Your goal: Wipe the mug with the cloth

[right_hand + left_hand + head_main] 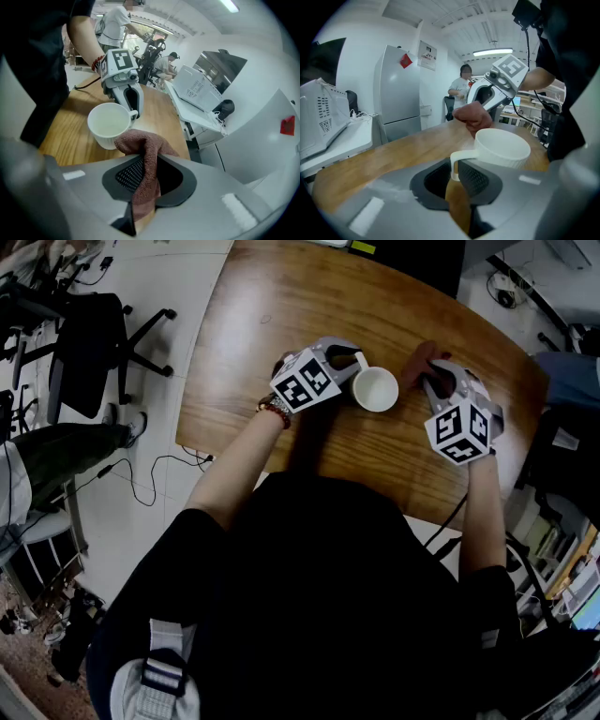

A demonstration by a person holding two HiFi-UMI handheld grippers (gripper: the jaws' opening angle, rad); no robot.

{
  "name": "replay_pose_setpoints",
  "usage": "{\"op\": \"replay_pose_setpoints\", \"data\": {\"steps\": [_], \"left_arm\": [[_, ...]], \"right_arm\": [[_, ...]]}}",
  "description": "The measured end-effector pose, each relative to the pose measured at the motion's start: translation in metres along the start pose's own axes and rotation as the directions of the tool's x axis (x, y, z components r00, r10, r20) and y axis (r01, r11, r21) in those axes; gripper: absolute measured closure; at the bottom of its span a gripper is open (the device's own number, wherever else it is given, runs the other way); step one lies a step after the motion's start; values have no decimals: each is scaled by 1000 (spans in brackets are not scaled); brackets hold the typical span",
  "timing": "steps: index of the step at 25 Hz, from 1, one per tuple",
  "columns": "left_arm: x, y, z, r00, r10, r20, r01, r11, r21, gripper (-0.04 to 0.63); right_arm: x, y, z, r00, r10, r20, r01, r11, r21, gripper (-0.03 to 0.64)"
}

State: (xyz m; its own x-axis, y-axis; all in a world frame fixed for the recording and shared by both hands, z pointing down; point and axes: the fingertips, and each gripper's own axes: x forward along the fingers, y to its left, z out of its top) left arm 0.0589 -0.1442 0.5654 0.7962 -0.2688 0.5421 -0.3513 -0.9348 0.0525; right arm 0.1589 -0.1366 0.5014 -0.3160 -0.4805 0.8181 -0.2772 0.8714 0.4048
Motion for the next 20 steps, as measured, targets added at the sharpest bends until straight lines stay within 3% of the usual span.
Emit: {"op": "replay_pose_setpoints", "data": {"steps": [6, 10, 15, 20], "left_arm": [[7, -1, 17, 995, -95, 17, 94, 993, 75, 541], [12, -2, 21, 993, -117, 19, 115, 990, 79, 541], [13, -3, 22, 991, -134, 26, 132, 989, 73, 541], [12, -2, 18, 992, -126, 14, 125, 991, 55, 543]], "right_arm": [[17, -9, 30, 999, -41, 34, 47, 981, -191, 552], [26, -12, 33, 998, -61, 11, 61, 956, -287, 552], [39, 1, 36, 1000, -21, 4, 21, 946, -324, 552], [55, 15, 33, 999, 43, 16, -37, 957, -287, 552]]}}
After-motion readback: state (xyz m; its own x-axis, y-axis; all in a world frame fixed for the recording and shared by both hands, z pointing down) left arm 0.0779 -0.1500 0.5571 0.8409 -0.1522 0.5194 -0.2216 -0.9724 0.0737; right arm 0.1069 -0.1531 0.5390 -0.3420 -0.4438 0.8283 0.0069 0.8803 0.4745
